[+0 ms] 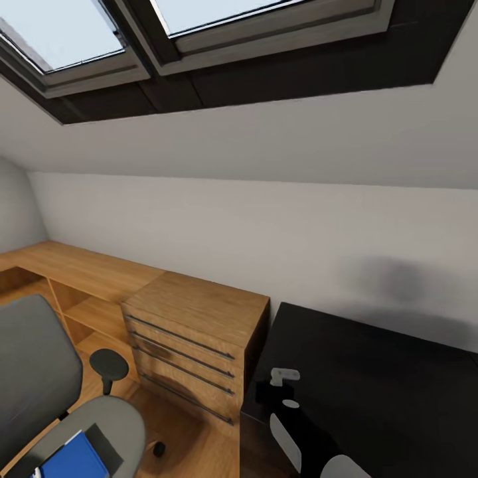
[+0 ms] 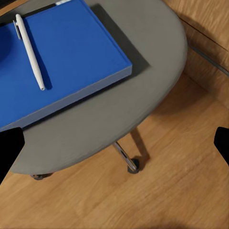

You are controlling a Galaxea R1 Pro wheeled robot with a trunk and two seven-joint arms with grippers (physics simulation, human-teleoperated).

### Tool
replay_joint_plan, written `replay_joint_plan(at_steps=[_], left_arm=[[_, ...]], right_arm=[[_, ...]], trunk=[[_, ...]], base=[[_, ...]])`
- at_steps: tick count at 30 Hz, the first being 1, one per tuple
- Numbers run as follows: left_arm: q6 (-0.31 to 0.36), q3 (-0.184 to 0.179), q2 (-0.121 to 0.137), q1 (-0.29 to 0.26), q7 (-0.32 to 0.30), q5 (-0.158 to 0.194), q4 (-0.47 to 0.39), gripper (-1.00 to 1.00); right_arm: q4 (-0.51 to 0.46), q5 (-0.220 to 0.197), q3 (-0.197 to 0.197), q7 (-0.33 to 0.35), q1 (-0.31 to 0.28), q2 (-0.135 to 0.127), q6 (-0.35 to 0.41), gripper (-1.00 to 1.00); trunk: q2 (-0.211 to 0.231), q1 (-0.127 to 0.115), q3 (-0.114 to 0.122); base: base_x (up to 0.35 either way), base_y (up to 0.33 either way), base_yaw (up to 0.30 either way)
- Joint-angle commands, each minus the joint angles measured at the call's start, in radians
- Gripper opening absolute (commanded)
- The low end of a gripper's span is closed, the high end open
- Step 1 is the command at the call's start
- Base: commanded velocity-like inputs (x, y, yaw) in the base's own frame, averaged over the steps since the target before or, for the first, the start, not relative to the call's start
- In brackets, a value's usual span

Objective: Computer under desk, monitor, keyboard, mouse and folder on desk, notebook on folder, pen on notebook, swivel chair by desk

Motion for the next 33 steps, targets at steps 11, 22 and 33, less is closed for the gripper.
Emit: replay_joint_plan(at_steps=[11,22,33], left_arm=[[-0.002,0.001,0.0,0.0,0.0,0.01,-0.001,1.0],[-0.002,0.0,0.0,0.0,0.001,0.01,0.0,1.0],[0.001,-0.001,0.0,0.0,0.003,0.009,0.01,1.0]], right_arm=[[-0.003,-0.003,0.004,-0.007,-0.001,0.0,0.003,1.0],[-0.003,-0.001,0.004,-0.006,-0.001,0.0,0.001,1.0],[-0.187,0.006,0.009,-0.063,0.008,0.0,-0.007,1.0]], trunk=[[0.02,-0.011,0.008],[0.097,-0.054,0.043],[0.125,-0.069,0.055]], base=[[0.0,0.0,0.0],[0.0,0.0,0.0],[0.0,0.0,0.0]])
